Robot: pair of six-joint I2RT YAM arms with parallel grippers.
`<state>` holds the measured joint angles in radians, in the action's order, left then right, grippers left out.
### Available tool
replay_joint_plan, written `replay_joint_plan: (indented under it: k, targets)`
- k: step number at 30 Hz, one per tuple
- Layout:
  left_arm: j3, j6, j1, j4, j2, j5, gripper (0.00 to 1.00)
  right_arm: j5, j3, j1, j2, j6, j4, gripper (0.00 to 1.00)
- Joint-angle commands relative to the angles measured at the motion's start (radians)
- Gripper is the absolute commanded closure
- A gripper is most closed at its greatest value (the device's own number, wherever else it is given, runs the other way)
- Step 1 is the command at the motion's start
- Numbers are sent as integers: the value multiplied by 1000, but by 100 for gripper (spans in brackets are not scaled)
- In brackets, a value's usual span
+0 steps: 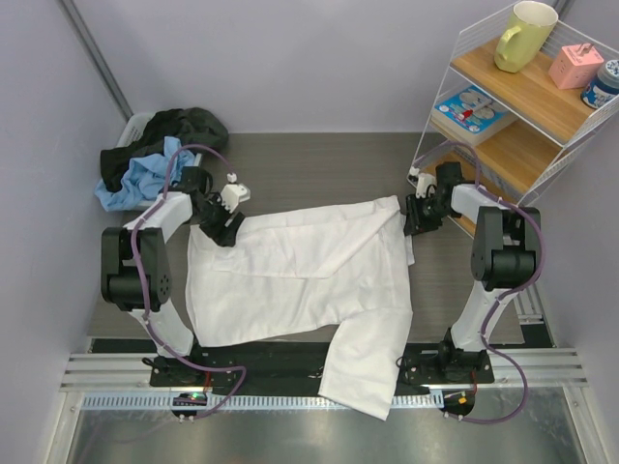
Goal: Fold and stack the long sleeve shirts
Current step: Fold the shirt
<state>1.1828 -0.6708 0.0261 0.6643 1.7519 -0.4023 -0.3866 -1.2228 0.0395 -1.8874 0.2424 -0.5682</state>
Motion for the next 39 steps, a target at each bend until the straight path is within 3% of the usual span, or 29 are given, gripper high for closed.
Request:
replay_joint_plan:
  k: [1, 3, 4, 5, 18, 28, 31, 34, 35, 36, 39]
  targets:
    - [-6, 17, -2, -57, -29, 32, 32, 29, 97, -19, 16, -51, 73, 75]
    - [-6, 33, -2, -68, -19, 51, 33, 38, 118, -24, 25, -49, 85, 85]
    - [-8, 34, -2, -72, -9, 71, 33, 44, 120, -24, 34, -45, 88, 97]
    - [-9, 37, -2, -75, -2, 83, 33, 54, 121, -24, 40, -42, 91, 99]
    - [11, 56, -3, -124, 138, 252, 37, 360, 74, -21, 146, 184, 71, 99]
    - [32, 51, -3, -123, 187, 298, 39, 419, 52, -21, 126, 247, 67, 99]
    - [38, 51, -5, -105, 154, 242, 36, 359, 0, -21, 128, 250, 13, 99]
    - [32, 60, -6, -82, 60, 112, 31, 269, -86, -26, 145, 216, -88, 81]
    - [32, 63, -5, -63, 31, 83, 27, 250, -102, -26, 160, 209, -100, 68]
    - [29, 69, -2, -58, 6, 76, 27, 205, -106, -29, 174, 204, -123, 61]
    - [21, 68, 5, -3, -71, 39, 25, 132, -98, -33, 226, 187, -159, 55]
